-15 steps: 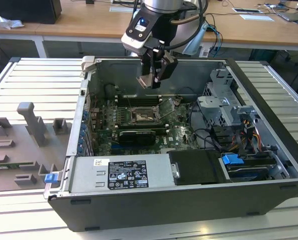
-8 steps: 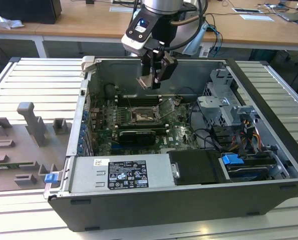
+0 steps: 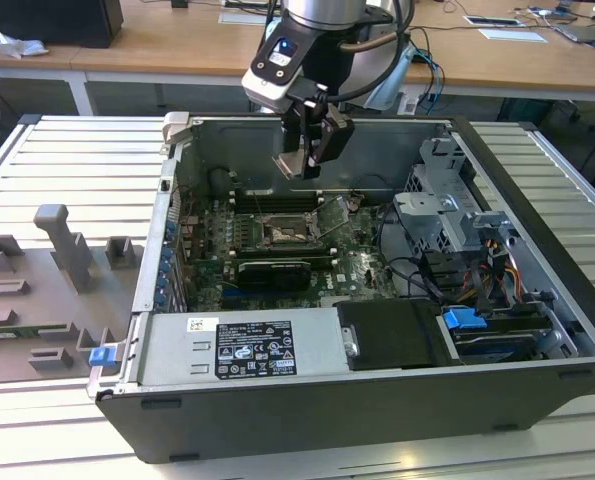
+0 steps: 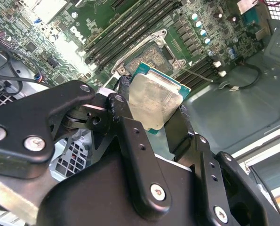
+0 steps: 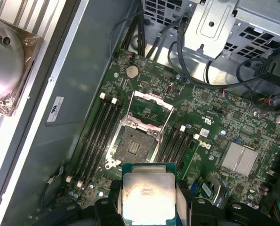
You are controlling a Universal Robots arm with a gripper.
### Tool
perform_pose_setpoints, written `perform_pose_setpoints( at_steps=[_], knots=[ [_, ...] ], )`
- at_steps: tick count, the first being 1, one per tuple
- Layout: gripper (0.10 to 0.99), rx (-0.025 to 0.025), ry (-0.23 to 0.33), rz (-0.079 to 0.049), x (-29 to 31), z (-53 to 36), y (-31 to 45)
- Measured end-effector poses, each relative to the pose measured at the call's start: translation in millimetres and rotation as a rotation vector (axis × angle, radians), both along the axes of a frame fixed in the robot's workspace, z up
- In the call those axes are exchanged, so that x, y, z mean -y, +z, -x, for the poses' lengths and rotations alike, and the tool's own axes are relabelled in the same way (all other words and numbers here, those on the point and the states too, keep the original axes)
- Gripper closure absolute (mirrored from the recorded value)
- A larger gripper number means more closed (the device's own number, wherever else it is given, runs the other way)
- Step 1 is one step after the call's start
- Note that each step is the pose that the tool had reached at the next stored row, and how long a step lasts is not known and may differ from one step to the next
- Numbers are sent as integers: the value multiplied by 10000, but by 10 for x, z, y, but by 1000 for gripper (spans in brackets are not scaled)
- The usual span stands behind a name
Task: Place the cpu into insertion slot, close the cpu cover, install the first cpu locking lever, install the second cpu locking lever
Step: 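Place the cpu into insertion slot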
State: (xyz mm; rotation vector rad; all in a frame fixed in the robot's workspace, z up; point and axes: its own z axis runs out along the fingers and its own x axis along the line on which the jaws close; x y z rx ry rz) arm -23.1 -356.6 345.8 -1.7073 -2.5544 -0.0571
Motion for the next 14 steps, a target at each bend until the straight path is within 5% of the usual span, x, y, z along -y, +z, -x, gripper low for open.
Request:
perform_pose_setpoints(
  at_steps=[14],
  knots=[
    [545, 0, -280, 0, 0, 0, -2]
  ],
)
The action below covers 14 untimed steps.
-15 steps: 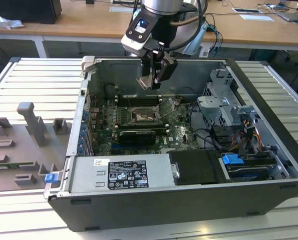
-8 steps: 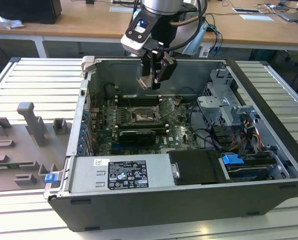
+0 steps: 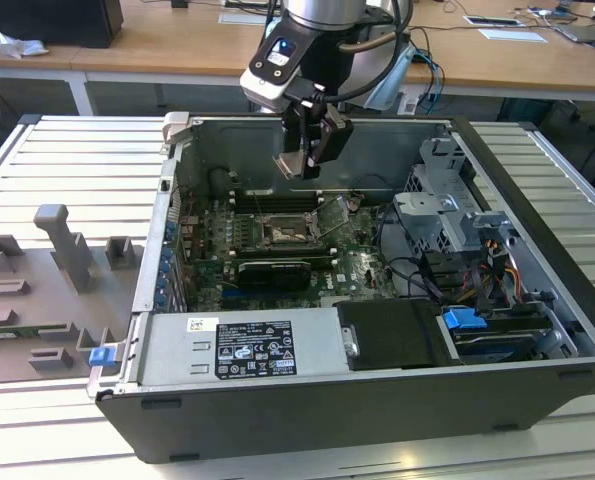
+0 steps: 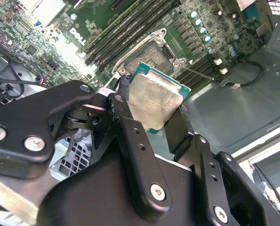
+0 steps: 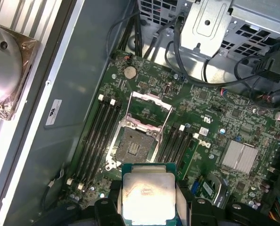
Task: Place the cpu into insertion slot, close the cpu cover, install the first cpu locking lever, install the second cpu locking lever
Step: 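Place the cpu into insertion slot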
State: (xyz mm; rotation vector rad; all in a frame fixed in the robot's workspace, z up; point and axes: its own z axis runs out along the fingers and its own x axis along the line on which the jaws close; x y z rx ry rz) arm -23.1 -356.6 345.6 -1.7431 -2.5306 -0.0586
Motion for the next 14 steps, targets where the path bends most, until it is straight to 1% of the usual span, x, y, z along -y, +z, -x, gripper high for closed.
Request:
perform_pose_setpoints(
  at_steps=[14],
  knots=[
    [545, 0, -390, 0, 0, 0, -4]
  ],
)
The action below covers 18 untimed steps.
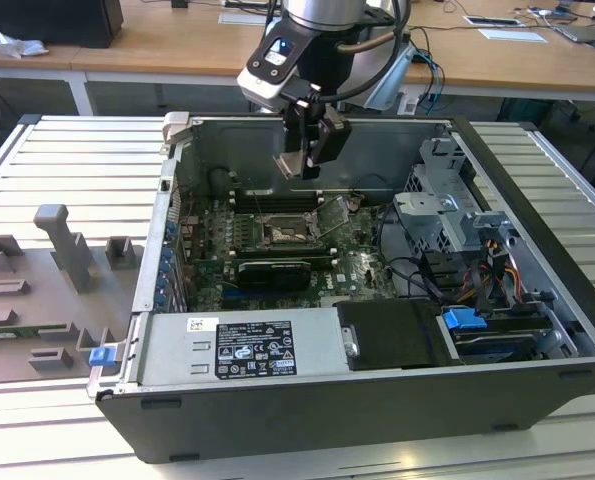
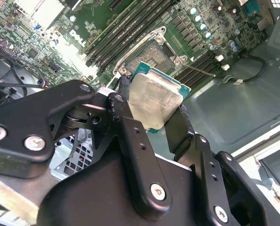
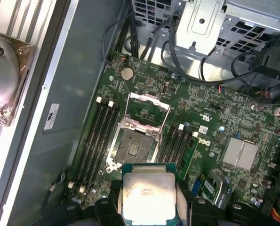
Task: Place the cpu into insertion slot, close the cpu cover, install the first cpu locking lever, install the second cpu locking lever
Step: 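Place the cpu into insertion slot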
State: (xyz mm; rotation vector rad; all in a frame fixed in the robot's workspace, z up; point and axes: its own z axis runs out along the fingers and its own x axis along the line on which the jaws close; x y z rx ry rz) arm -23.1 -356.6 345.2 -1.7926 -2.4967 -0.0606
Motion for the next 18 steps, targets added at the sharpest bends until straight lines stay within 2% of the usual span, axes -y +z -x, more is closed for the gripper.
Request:
perform_pose_setpoints(
  at_steps=[15, 18],
  knots=[
    [545, 0, -309, 0, 0, 0, -3],
    [545, 0, -539, -1, 0, 0, -7]
  ],
)
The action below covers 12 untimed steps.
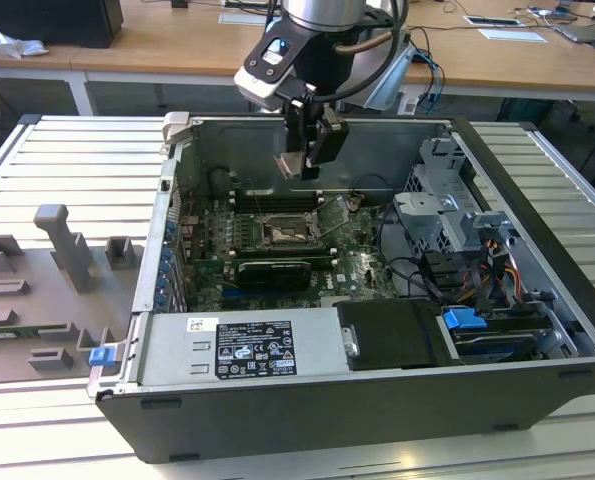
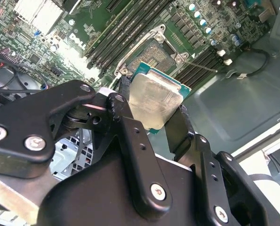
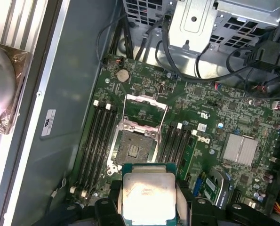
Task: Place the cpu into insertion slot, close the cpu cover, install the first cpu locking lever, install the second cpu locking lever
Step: 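Place the cpu into insertion slot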
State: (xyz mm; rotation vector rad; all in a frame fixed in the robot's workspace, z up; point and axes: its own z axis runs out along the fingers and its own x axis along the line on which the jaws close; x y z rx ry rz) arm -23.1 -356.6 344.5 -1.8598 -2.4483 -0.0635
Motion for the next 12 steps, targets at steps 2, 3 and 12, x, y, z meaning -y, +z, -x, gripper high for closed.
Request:
perform_pose_setpoints(
  at_steps=[2, 3, 12],
  knots=[
    [545, 0, -128, 0, 0, 0, -4],
    [545, 0, -136, 0, 0, 0, -5],
    [545, 0, -183, 0, 0, 0, -20]
  ],
)
